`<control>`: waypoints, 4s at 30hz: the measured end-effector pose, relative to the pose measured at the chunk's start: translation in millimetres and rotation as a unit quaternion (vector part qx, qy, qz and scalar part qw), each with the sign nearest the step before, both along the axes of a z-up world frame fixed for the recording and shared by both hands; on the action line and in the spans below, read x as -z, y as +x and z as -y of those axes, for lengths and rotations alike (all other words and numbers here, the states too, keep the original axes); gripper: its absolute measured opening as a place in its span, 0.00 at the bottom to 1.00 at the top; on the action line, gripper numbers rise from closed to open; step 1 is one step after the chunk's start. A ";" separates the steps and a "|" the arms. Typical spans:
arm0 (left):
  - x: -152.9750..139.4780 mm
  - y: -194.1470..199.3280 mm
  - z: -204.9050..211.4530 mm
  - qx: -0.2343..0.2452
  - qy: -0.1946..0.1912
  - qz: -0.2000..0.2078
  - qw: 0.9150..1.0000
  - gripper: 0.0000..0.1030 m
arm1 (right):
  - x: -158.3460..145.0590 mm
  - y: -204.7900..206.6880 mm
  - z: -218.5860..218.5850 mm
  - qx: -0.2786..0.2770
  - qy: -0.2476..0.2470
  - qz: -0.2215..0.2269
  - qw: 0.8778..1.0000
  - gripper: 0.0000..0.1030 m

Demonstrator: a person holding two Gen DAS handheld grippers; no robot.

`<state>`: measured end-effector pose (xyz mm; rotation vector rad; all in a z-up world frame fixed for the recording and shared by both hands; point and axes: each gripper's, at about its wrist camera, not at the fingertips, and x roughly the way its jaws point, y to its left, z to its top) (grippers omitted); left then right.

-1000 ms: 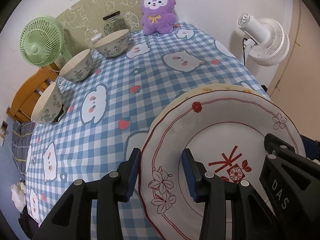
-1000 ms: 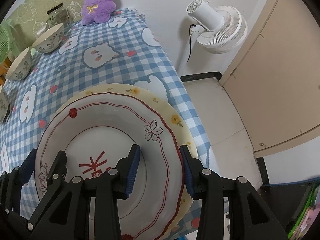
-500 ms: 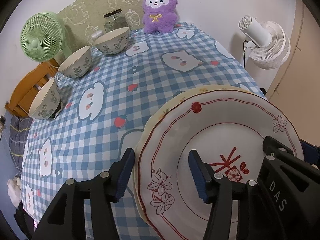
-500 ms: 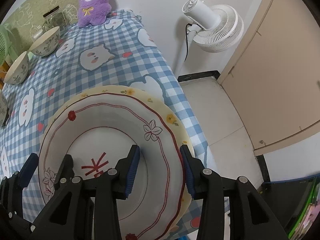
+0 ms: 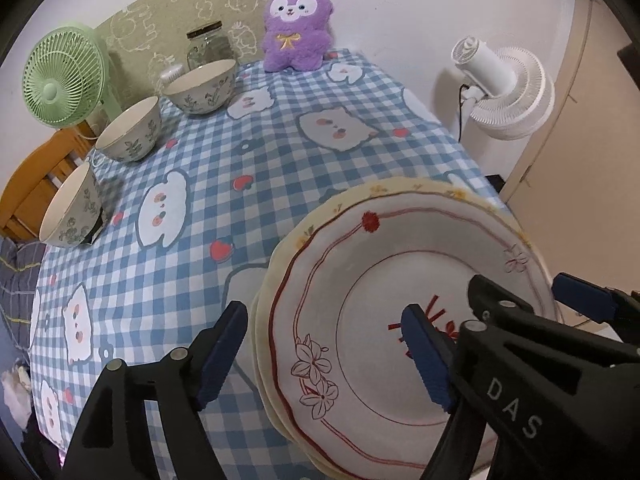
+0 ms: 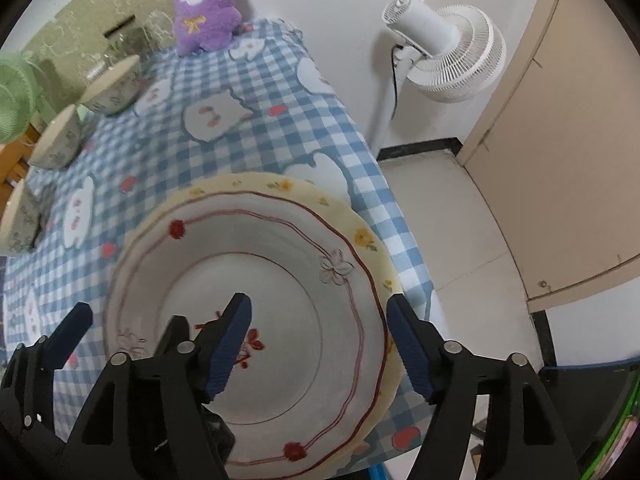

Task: Organize plates and bowls
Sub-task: 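Lower the white plate onto the deep floral plate and open both grippers, then move both grippers to the green-rimmed white bowl on the table, then close both grippers on the rim of the green-rimmed bowl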

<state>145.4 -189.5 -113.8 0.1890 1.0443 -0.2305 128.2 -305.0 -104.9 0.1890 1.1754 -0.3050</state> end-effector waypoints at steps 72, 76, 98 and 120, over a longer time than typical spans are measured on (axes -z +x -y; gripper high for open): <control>-127.0 70.8 -241.7 -0.061 -0.046 0.069 0.995 0.85 | -134.9 87.1 -256.9 -0.121 -0.043 0.132 0.983 0.81; -120.6 80.3 -260.3 -0.068 -0.040 0.067 0.995 0.85 | -126.3 99.5 -276.4 -0.123 -0.033 0.126 0.984 0.81; -51.6 144.9 -318.7 -0.084 -0.026 0.031 0.996 0.76 | -54.2 170.4 -331.1 -0.125 -0.016 0.089 0.988 0.77; 9.9 189.8 -335.8 -0.113 -0.010 -0.029 0.993 0.35 | 3.6 213.6 -349.2 -0.131 0.010 0.035 0.991 0.30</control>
